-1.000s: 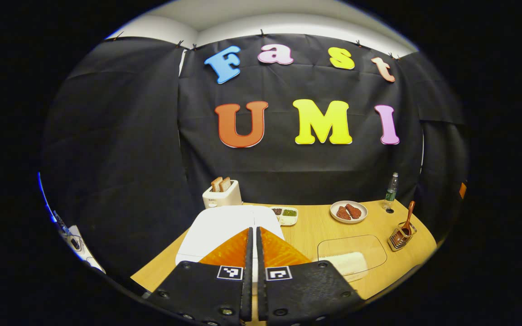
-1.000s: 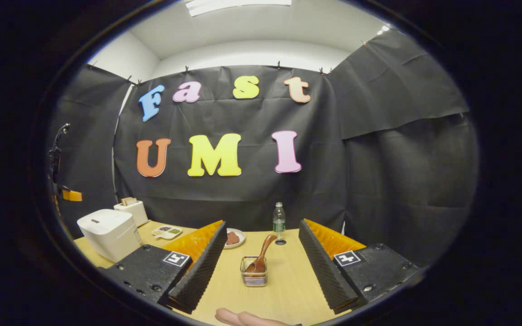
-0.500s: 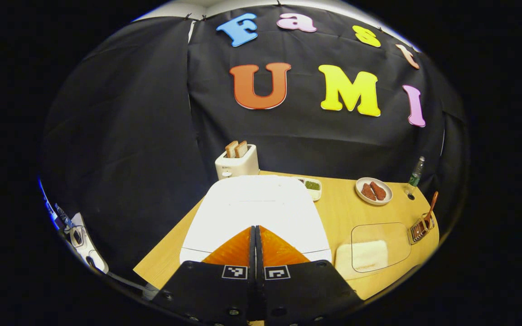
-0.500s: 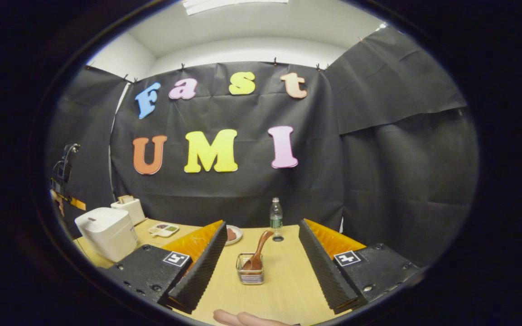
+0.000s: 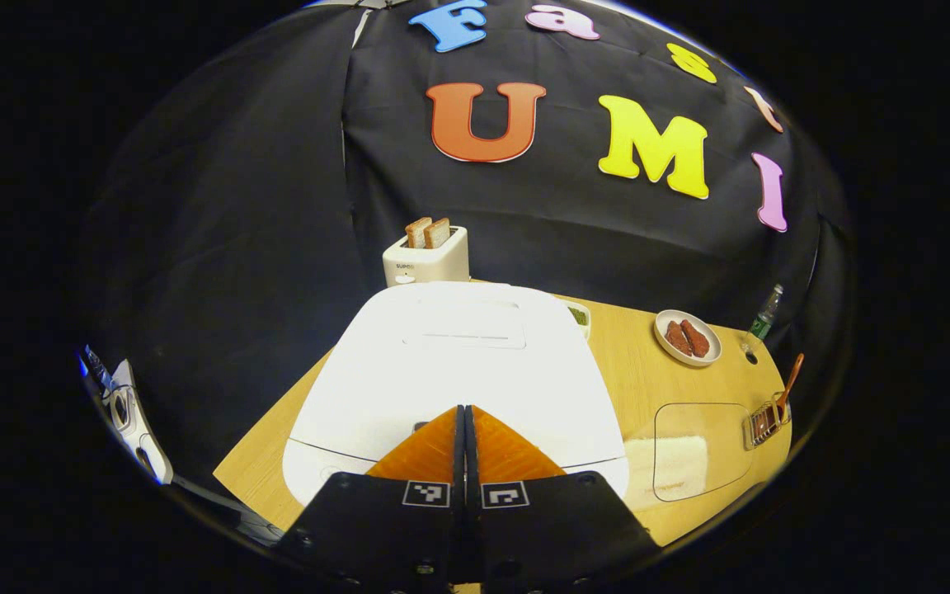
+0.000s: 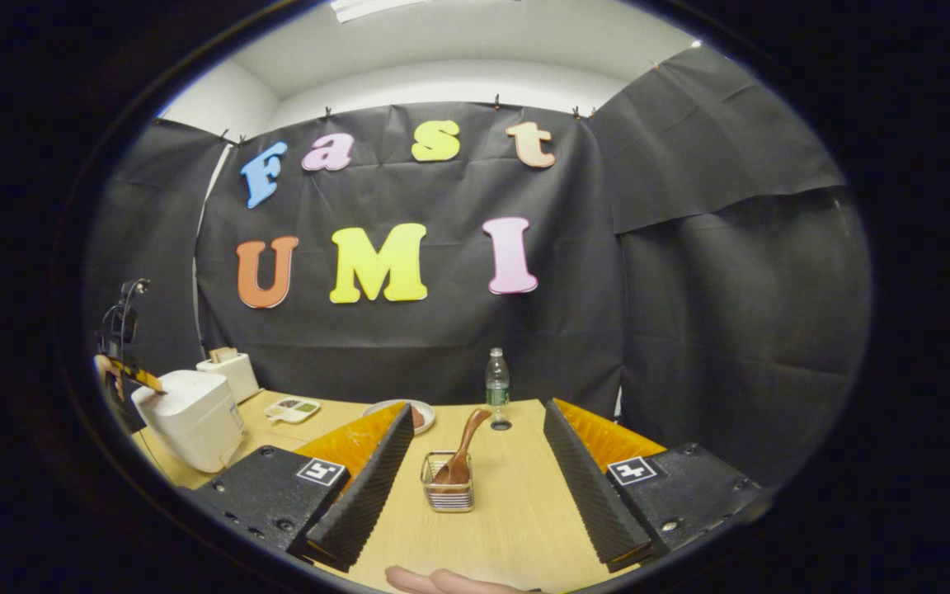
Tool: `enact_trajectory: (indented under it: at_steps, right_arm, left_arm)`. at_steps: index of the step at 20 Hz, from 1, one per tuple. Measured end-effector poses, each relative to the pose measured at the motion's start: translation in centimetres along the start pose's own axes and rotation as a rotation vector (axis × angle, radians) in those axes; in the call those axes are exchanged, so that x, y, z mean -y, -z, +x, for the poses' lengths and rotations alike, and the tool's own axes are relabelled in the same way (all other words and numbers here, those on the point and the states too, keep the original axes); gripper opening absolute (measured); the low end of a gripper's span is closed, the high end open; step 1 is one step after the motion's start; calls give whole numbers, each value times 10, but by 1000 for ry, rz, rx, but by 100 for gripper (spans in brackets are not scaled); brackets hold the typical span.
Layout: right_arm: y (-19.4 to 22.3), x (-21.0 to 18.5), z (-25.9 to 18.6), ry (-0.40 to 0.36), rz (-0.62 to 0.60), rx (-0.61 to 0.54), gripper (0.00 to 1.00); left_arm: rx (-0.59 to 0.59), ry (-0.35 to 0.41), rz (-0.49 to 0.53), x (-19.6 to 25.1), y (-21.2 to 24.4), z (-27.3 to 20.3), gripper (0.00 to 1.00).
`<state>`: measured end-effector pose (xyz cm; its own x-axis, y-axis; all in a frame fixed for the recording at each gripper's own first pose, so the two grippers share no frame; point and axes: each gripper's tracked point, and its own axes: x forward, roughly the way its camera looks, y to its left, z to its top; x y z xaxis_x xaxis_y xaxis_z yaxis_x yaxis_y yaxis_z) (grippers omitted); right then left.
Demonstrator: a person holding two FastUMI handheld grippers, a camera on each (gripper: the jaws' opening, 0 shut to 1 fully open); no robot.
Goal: Close the left gripper, press the button to open the rice cooker; take a wooden spoon from the chopstick holder with the right hand, scoop a spoonful of rice and pour it into the rice cooker, then put the wooden spoon back into the chopstick holder.
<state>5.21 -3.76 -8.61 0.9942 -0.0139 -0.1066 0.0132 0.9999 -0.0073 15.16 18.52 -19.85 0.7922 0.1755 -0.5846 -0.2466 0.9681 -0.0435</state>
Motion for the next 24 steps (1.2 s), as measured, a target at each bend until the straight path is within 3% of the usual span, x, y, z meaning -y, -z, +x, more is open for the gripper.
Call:
enact_trajectory:
  at_steps: [10, 14, 19, 22, 24]
  right_arm:
    - [17, 0, 12, -11, 21, -41, 100]
    - [24, 7, 15, 0, 24, -58, 100]
    - [35, 15, 22, 22, 41, -80, 100]
    - [43, 13, 28, 15, 55, -101, 100]
    - [48, 11, 33, 14, 72, -112, 100]
  left_arm:
    - [9, -8, -5, 0, -10, -4, 0]
    - [86, -39, 23, 0, -44, -16, 0]
    - [262, -61, -18, -1, -92, -46, 0]
    - [303, -26, -58, 8, -93, -70, 0]
    - [337, -25, -51, 8, -87, -84, 5]
